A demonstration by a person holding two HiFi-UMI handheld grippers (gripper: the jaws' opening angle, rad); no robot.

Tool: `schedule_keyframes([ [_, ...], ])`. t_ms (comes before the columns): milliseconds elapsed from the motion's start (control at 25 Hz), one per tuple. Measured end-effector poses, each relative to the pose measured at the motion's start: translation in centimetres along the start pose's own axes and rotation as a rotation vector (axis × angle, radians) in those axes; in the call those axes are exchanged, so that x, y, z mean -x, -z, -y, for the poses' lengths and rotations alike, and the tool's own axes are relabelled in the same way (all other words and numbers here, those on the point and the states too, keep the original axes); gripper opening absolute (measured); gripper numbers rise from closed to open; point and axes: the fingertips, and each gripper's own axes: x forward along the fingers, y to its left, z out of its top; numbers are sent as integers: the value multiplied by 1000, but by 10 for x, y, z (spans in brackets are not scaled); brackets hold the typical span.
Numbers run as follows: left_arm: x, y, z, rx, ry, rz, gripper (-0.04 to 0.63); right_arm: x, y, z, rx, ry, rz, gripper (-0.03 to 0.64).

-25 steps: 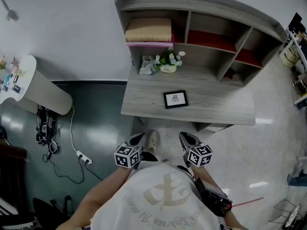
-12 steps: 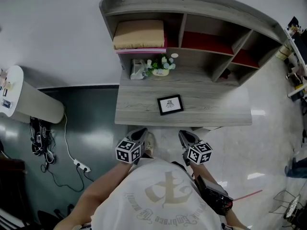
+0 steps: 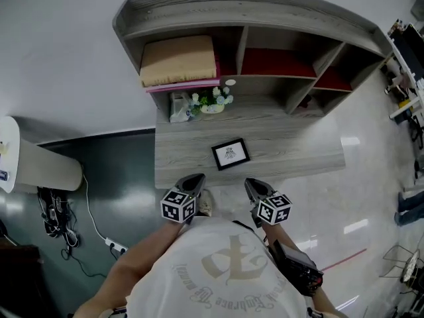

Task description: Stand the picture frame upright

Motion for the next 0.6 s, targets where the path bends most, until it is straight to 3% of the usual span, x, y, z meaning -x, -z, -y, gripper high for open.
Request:
schedule_keyframes([
  [600, -36, -42, -40, -79, 157, -49, 12, -35, -24, 14, -119, 190, 59, 5],
])
